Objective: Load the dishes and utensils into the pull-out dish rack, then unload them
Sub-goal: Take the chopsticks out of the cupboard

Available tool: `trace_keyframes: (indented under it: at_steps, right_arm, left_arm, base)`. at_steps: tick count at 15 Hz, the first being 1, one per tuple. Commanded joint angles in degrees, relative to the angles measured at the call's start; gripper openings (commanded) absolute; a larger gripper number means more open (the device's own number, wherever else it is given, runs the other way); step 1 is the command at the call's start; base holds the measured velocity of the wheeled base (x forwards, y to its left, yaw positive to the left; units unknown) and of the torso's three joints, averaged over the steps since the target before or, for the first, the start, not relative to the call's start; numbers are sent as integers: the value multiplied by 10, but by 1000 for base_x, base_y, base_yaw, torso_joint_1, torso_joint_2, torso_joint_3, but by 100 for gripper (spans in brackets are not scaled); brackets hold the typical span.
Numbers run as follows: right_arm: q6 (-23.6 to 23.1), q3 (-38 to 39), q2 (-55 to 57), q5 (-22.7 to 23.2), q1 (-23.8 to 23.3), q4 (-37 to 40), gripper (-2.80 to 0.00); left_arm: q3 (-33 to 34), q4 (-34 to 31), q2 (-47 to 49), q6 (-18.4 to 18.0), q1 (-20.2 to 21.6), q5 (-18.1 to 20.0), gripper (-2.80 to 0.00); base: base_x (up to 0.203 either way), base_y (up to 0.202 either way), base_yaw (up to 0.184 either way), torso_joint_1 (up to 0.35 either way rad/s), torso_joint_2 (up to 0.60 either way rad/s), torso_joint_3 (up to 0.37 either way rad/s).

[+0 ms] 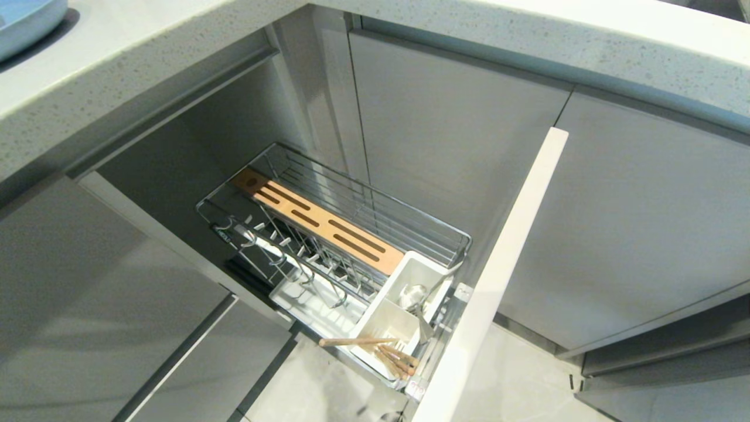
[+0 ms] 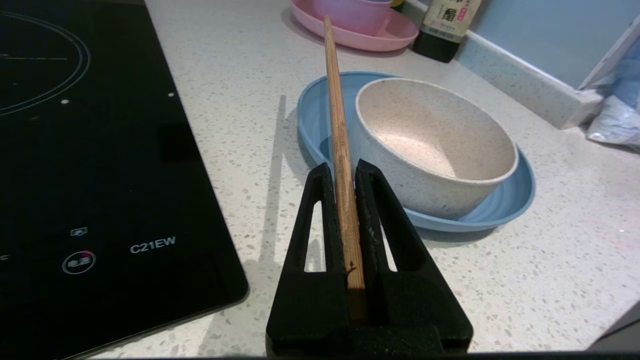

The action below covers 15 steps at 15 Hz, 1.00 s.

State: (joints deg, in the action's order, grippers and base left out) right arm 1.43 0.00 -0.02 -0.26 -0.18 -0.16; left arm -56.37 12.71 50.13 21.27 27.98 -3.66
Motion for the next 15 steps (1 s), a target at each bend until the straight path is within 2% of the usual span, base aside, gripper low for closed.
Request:
trace_keyframes:
  at_steps: [1,8,15]
  right_arm:
    - [0,1,-2,0,0,0,-280]
    - [0,1,-2,0,0,0,-280]
    - [0,1,-2,0,0,0,-280]
  left_arm:
    - [13,7,1,2,-6,0,-280]
    - [22,9,14,2,-9,5,-280]
    - [9,18,45,8,-9,39,-280]
  base:
    - [0,0,0,0,0,0]
    - [0,0,0,0,0,0]
    - [0,0,0,0,0,0]
